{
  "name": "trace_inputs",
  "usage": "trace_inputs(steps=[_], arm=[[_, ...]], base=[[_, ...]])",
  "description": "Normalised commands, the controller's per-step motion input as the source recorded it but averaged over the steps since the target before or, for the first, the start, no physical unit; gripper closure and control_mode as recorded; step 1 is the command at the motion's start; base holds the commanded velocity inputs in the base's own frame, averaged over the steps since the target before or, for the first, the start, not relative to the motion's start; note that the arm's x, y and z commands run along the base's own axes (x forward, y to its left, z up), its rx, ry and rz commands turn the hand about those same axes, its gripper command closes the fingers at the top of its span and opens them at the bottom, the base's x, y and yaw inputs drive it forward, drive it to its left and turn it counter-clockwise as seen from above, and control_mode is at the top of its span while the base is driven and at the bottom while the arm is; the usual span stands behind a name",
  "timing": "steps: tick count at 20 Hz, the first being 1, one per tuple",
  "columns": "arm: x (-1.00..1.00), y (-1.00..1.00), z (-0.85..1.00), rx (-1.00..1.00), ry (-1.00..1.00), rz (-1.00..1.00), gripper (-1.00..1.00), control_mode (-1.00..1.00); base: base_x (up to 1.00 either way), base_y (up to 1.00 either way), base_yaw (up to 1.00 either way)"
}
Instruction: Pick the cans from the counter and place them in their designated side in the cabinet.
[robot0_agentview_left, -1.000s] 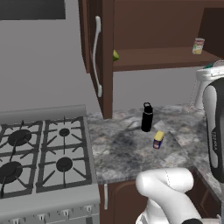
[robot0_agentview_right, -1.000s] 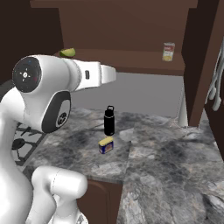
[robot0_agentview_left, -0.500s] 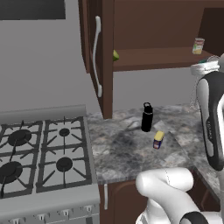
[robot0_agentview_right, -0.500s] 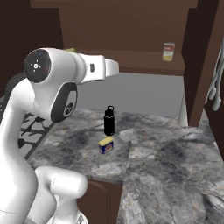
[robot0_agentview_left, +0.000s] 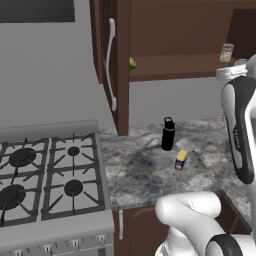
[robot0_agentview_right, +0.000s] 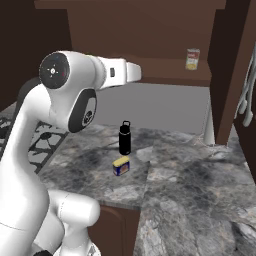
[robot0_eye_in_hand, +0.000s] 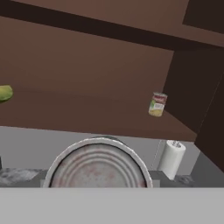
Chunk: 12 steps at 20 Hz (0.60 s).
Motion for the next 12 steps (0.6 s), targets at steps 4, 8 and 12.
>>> trace_inputs(steps=[4,8,12], arm=[[0.29,-0.11,0.04,0.00,0.00,0.00,1.00,-1.00],[0.30,-0.10,0.02,0.00,0.00,0.00,1.00,-1.00],[0.27,-0.11,0.00,0.00,0.00,0.00,1.00,-1.00]], base=[[0.00,0.00,0.00],[0.00,0.00,0.00],[0.00,0.00,0.00]])
